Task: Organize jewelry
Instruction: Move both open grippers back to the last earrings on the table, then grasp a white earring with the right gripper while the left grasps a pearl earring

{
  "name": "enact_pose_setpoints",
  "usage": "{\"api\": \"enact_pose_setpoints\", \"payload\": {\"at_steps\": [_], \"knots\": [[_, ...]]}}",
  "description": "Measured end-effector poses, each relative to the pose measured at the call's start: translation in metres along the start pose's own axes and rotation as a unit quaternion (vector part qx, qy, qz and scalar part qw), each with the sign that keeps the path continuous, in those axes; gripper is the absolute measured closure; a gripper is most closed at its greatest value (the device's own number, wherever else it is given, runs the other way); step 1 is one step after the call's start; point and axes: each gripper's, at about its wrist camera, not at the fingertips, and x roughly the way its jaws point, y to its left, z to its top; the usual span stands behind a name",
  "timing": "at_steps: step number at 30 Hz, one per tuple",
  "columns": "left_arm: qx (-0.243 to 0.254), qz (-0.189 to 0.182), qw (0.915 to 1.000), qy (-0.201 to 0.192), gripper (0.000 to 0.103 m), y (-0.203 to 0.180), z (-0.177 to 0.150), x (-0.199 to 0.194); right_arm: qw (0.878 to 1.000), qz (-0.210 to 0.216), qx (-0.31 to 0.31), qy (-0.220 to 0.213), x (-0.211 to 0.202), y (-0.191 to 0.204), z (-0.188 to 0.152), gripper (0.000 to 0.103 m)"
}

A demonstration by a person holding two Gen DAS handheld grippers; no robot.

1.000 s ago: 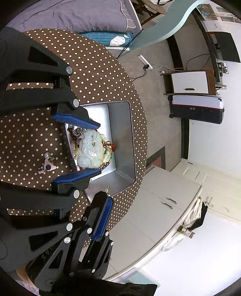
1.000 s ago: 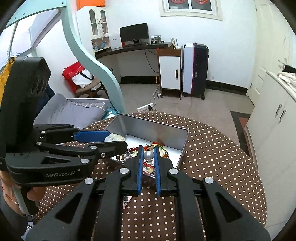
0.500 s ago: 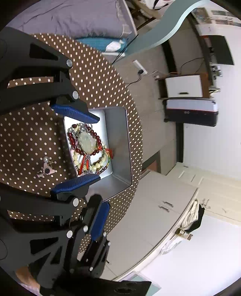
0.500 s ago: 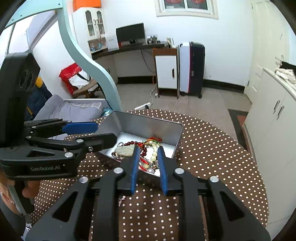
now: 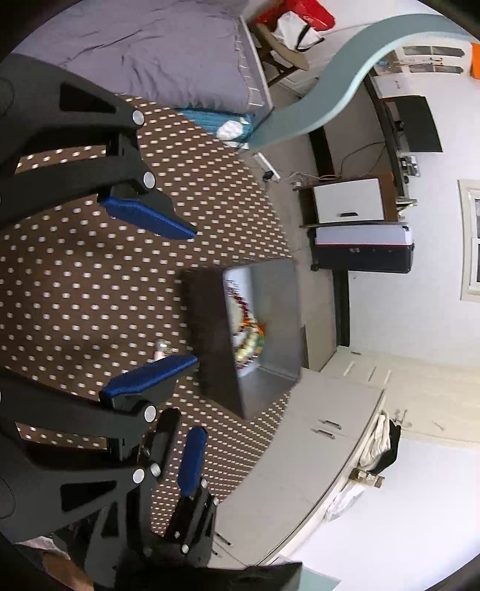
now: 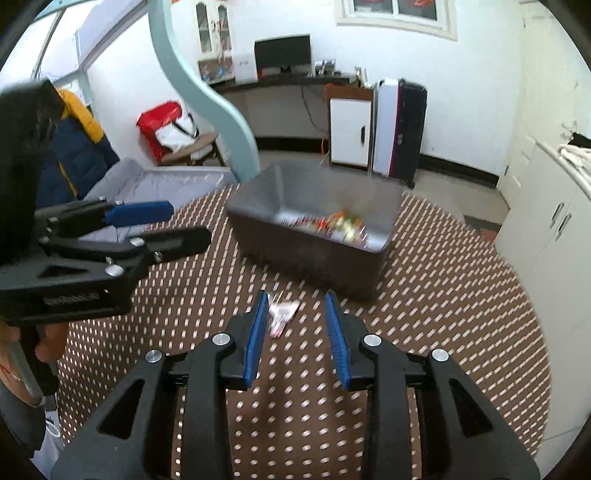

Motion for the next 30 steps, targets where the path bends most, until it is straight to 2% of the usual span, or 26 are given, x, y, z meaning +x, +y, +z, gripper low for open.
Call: {"api": "enact_pose_setpoints", "payload": {"at_steps": [5, 12, 14, 15, 19, 30], "knots": [[-0.008, 0.005, 0.9998, 0.016, 0.039, 0.007, -0.021, 0.004, 0.999, -0.017, -0.017, 0.033, 0.025, 0.013, -0.013, 0.074], [-0.011, 0.011, 0.9993, 0.034, 0.039, 0.014, -0.04, 0.011, 0.998, -0.028, -0.03, 0.047, 0.047, 0.017, -0.011, 0.074], [-0.01, 0.01, 0.9992, 0.037, 0.039, 0.013, -0.04, 0.013, 0.998, -0.032, -0.033, 0.049, 0.049, 0.016, -0.011, 0.084], [-0.01, 0.009, 0.9992, 0.038, 0.039, 0.013, -0.04, 0.014, 0.997, -0.035, -0.039, 0.049, 0.049, 0.016, -0.011, 0.095], [-0.005, 0.006, 0.9992, 0.04, 0.039, 0.004, -0.039, 0.02, 0.997, -0.045, -0.045, 0.046, 0.04, 0.008, -0.015, 0.095], [0.032, -0.008, 0.9983, 0.048, 0.039, -0.033, -0.032, 0.043, 0.999, -0.043, -0.002, 0.008, 0.001, -0.026, -0.021, 0.095]]}}
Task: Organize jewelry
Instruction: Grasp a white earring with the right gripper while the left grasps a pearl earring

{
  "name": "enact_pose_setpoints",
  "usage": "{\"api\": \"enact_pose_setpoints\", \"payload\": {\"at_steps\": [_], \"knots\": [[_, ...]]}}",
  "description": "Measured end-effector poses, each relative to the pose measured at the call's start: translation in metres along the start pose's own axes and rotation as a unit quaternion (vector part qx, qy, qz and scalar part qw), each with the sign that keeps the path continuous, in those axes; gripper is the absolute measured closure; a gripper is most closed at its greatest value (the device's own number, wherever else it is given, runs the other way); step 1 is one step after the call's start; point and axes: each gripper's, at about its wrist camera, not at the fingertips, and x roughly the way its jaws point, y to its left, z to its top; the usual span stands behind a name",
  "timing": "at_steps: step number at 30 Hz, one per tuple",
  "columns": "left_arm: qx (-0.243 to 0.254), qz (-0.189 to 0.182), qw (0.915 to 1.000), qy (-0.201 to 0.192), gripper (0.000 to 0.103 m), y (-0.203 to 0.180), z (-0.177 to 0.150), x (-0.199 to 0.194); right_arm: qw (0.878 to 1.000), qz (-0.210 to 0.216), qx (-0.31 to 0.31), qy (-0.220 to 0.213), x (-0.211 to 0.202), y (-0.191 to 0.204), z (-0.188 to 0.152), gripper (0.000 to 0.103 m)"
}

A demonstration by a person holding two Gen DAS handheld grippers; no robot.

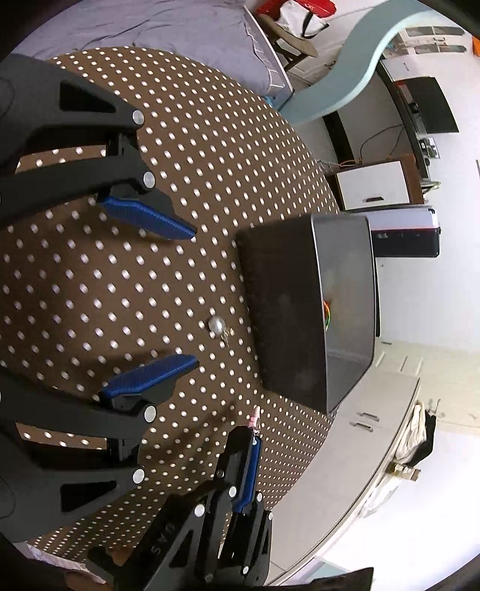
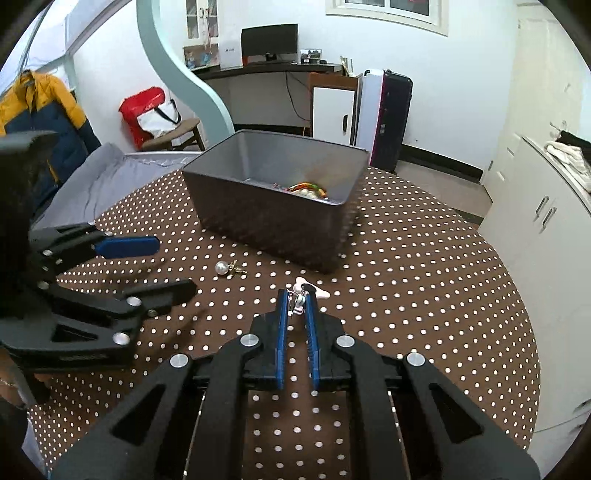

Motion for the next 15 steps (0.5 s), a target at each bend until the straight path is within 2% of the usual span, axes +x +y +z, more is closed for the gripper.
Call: {"api": "enact_pose_setpoints", "payload": {"at_steps": [8, 10, 12, 15], "knots": [[0.022, 0.007, 0.9997, 0.012, 0.039, -0.015, 0.014, 0.018, 1.0, 0.011, 0.007, -0.004, 0.002, -0.005, -0.002, 0.095], [0.028, 0.007, 0.9995, 0.013, 0.046, -0.018, 0.016, 0.021, 1.0, 0.013, 0.007, -0.004, 0.003, -0.005, -0.001, 0.095], [0.038, 0.002, 0.999, 0.022, 0.061, -0.022, 0.019, 0.027, 1.0, 0.015, 0.008, -0.003, 0.003, -0.006, -0.002, 0.095], [0.052, 0.007, 0.9982, 0.028, 0.072, -0.026, 0.02, 0.034, 1.0, 0.017, 0.01, -0.004, 0.004, -0.008, 0.0, 0.095]]}}
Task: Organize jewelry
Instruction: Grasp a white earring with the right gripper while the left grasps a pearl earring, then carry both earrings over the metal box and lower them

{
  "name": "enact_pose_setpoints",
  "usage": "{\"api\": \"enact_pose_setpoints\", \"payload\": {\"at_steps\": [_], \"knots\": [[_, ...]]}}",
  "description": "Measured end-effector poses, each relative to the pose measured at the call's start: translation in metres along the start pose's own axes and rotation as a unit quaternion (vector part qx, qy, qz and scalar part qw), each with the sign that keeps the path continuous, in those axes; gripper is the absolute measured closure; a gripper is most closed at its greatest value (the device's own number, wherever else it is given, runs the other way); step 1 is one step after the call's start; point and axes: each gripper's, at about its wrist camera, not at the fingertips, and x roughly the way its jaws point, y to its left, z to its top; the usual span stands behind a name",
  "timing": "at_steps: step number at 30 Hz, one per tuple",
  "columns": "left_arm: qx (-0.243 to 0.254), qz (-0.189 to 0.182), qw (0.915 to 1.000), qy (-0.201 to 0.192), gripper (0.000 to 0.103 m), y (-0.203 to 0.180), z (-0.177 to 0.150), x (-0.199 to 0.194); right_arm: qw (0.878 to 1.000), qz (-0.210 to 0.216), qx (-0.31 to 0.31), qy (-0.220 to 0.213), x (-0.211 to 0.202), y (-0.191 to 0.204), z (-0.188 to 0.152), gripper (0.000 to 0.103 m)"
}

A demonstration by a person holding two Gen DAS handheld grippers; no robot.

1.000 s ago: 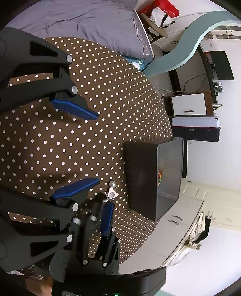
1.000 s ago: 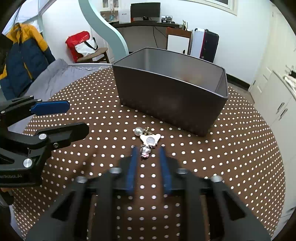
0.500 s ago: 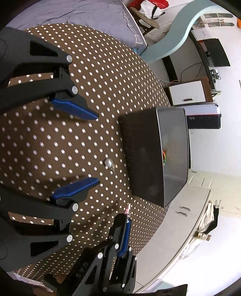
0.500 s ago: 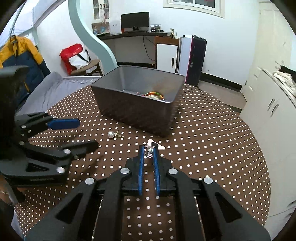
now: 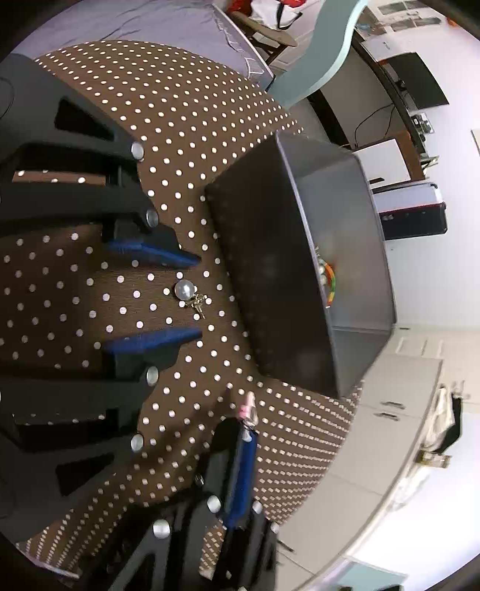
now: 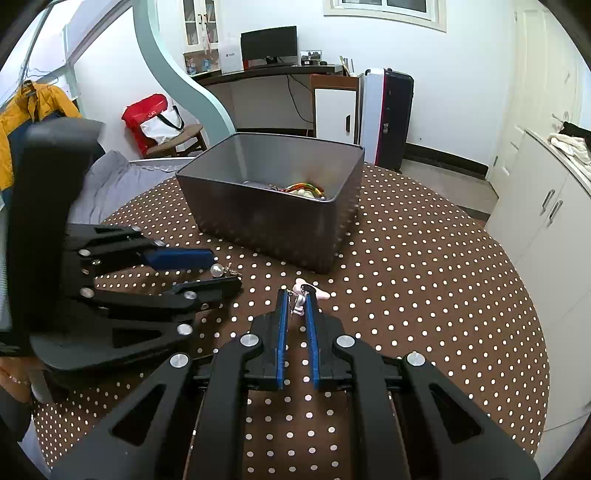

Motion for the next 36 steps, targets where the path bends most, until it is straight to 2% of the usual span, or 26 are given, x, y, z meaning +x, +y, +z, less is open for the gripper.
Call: {"api": "enact_pose_setpoints", "payload": {"at_steps": [1, 3, 7, 11, 18, 21, 27, 33, 36], "knots": [[0.002, -0.002, 1.0, 0.0, 0.075, 0.0, 0.0, 0.0, 1.0, 0.0, 0.0, 0.0, 0.0, 0.0, 0.0, 0.095], [0.004, -0.006, 1.0, -0.001, 0.091, 0.0, 0.001, 0.0, 1.0, 0.001, 0.0, 0.001, 0.0, -0.001, 0.0, 0.095], [0.005, -0.007, 1.0, -0.002, 0.092, 0.001, -0.001, -0.002, 1.0, 0.0, 0.001, -0.001, -0.004, -0.001, 0.001, 0.095], [-0.009, -0.026, 0.9996, -0.007, 0.092, 0.007, -0.004, -0.015, 1.0, 0.003, 0.0, -0.01, -0.014, 0.001, 0.005, 0.095], [-0.035, -0.054, 0.9958, -0.066, 0.092, 0.024, 0.009, -0.066, 0.999, 0.011, -0.006, -0.04, -0.038, 0.004, 0.024, 0.095], [-0.048, -0.059, 0.9941, -0.077, 0.092, 0.035, 0.021, -0.075, 0.998, 0.012, -0.002, -0.056, -0.045, 0.003, 0.04, 0.095], [-0.063, -0.042, 0.995, -0.066, 0.092, 0.052, 0.046, -0.061, 0.998, 0.011, 0.007, -0.067, -0.033, 0.0, 0.063, 0.095], [-0.07, -0.031, 0.9956, -0.054, 0.092, 0.06, 0.07, -0.041, 0.998, 0.008, 0.012, -0.059, -0.015, -0.003, 0.07, 0.095], [-0.07, -0.022, 0.9962, -0.048, 0.092, 0.061, 0.072, -0.033, 0.998, 0.01, 0.019, -0.053, -0.006, -0.005, 0.072, 0.095]]}}
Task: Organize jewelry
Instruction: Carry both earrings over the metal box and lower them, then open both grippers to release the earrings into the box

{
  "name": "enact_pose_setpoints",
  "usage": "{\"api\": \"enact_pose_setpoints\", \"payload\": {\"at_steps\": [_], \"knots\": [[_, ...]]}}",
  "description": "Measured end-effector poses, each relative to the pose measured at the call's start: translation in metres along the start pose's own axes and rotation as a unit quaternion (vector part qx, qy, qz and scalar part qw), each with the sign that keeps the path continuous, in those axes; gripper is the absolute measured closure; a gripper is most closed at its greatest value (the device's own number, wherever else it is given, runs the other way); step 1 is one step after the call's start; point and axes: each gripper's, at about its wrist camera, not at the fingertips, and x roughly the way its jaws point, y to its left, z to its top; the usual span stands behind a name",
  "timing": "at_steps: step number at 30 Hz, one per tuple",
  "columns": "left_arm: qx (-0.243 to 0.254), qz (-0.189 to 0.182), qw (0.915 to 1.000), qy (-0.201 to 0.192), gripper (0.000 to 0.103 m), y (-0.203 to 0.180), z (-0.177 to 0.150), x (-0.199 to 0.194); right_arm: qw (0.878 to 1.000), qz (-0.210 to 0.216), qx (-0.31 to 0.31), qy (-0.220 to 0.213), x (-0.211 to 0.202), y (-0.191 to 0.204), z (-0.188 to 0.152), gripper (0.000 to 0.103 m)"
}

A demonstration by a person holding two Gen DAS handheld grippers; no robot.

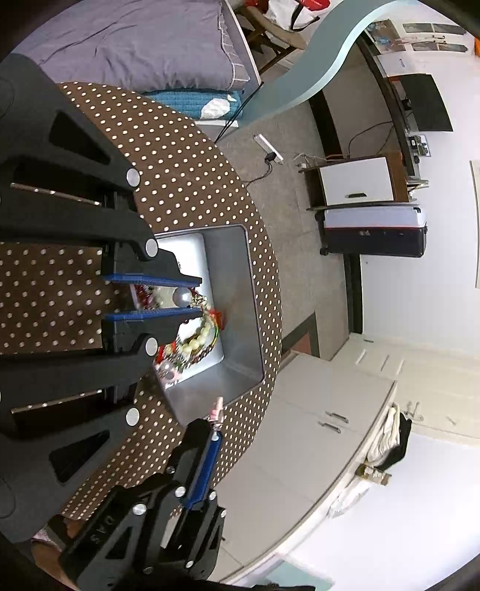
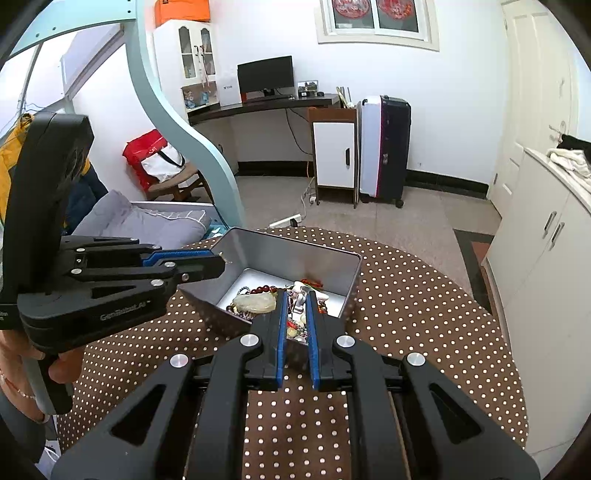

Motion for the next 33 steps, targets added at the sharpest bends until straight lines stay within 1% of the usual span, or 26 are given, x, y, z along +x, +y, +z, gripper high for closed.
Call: {"api": "enact_pose_setpoints", "payload": {"at_steps": [5, 10, 12, 19, 25, 26, 28, 29, 31, 33], "knots": [[0.007, 0.004, 0.9999, 0.007, 0.092, -0.005, 0.005, 0.013, 1.0, -0.001, 0.006, 0.007, 0.01, -0.003, 0.0, 0.095], [0.003, 0.002, 1.0, 0.007, 0.091, -0.006, 0.006, 0.018, 1.0, 0.0, 0.013, 0.009, 0.015, -0.006, 0.001, 0.095], [0.006, 0.008, 0.9999, 0.007, 0.091, -0.007, 0.006, 0.019, 1.0, 0.002, 0.018, 0.009, 0.016, -0.007, 0.002, 0.095], [0.012, 0.015, 0.9998, 0.005, 0.091, -0.009, 0.006, 0.015, 1.0, 0.01, 0.026, 0.009, 0.017, -0.011, 0.002, 0.095], [0.007, 0.016, 0.9998, 0.001, 0.091, -0.006, 0.005, 0.008, 0.999, 0.017, 0.034, 0.006, 0.017, -0.014, 0.006, 0.094], [0.007, 0.017, 0.9998, 0.0, 0.09, -0.006, 0.005, 0.006, 0.999, 0.018, 0.034, 0.006, 0.017, -0.014, 0.006, 0.094], [0.006, 0.022, 0.9997, 0.0, 0.064, -0.006, 0.004, 0.004, 0.999, 0.019, 0.035, 0.002, 0.014, -0.013, 0.007, 0.094], [0.004, 0.028, 0.9996, -0.006, 0.039, -0.005, 0.004, 0.001, 0.999, 0.02, 0.035, 0.001, 0.012, -0.015, 0.006, 0.094], [0.005, 0.039, 0.9988, -0.028, 0.037, -0.006, 0.003, -0.009, 0.999, 0.019, 0.037, -0.004, 0.007, -0.015, 0.007, 0.094], [0.007, 0.039, 0.9988, -0.029, 0.037, -0.007, 0.002, -0.015, 0.999, 0.017, 0.04, -0.009, 0.0, -0.017, 0.005, 0.091]]}}
